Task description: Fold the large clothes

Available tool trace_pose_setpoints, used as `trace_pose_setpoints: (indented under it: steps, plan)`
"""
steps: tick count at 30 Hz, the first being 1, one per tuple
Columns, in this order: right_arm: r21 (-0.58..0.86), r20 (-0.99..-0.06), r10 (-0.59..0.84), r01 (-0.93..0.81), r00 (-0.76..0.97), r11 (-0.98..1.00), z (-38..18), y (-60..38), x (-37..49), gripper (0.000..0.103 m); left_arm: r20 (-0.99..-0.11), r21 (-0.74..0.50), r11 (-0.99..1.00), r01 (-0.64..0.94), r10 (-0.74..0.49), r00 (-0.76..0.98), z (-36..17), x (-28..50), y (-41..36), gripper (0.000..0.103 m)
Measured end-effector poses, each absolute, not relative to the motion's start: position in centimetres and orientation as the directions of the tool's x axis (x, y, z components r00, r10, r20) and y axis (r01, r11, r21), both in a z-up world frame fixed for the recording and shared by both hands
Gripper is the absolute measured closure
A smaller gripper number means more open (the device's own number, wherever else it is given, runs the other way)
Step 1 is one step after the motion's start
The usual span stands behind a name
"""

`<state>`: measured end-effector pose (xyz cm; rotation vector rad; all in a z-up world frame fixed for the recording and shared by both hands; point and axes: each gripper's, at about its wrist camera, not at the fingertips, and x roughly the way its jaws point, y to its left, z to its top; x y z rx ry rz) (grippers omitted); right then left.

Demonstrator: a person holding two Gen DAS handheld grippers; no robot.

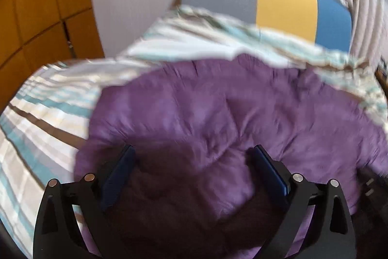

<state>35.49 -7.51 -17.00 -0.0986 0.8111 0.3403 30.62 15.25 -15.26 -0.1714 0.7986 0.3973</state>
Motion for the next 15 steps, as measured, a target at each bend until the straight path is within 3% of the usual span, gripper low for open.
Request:
trace_pose_setpoints:
  steps: [4, 6, 12, 15]
  plan:
    - [0.035, -0.714, 0.256, -0.332, 0.652, 0.943, -16.7, -7.7, 35.2, 0.058, -0.746, 0.007, 0.913, -0.409, 0.277, 0.606, -16.1, 31.4, 15.5, 0.006]
    - [0.045, -0.700, 0.270, -0.337, 0.661, 0.940, -16.1, -8.0, 34.9, 0.051, -0.747, -0.005, 0.913, -0.408, 0.268, 0.609, -16.1, 31.4, 15.7, 0.006]
    - [0.137, -0.628, 0.360, -0.357, 0.690, 0.924, -12.4, -9.2, 35.0, 0.050, -0.744, -0.010, 0.912, -0.410, 0.267, 0.612, -16.2, 31.4, 16.0, 0.006]
    - [0.157, -0.646, 0.360, -0.345, 0.673, 0.925, -12.1, -8.8, 36.9, 0.048, -0.744, -0.014, 0.912, -0.410, 0.265, 0.614, -16.3, 31.3, 15.8, 0.006]
